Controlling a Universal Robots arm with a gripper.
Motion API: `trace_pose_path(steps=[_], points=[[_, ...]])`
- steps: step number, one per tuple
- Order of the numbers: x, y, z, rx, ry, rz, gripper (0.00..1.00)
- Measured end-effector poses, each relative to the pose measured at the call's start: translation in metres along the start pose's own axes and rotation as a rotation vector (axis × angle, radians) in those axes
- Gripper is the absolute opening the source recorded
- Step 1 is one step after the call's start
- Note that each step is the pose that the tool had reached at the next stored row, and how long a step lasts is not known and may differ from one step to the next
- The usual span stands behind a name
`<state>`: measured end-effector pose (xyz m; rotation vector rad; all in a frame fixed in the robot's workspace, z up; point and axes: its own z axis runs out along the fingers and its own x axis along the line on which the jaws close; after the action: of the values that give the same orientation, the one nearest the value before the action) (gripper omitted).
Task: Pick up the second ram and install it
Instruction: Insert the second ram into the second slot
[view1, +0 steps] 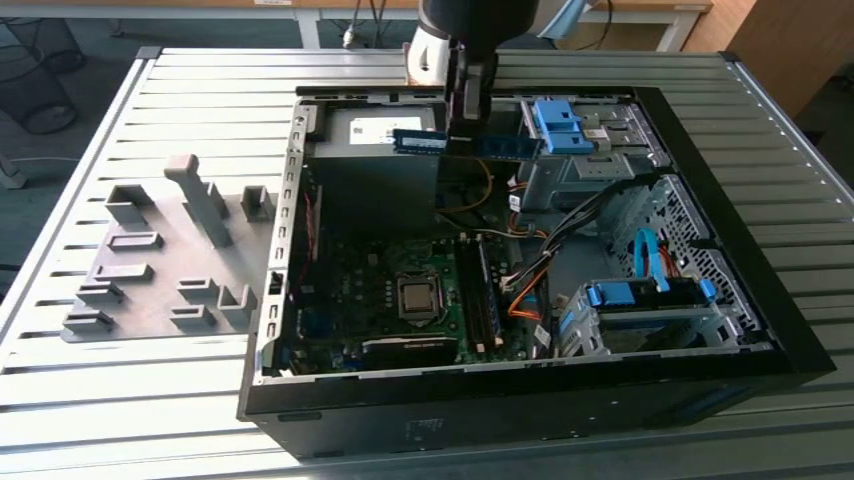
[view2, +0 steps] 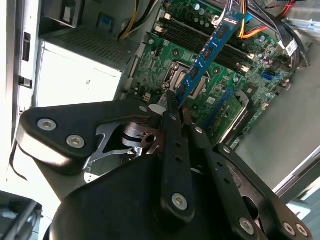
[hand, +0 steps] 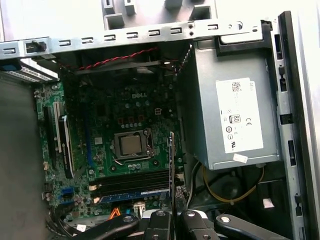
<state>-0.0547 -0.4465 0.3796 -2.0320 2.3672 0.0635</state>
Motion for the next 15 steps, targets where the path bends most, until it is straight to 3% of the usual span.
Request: trace_pose_path(steps=[10, 15], points=[[0.0001, 0.0, 0.0015, 0.0031, -0.0012, 0.074, 0.14], [0.0001, 0.0, 0.0026, 0.0067, -0.0027, 0.159, 0.14]])
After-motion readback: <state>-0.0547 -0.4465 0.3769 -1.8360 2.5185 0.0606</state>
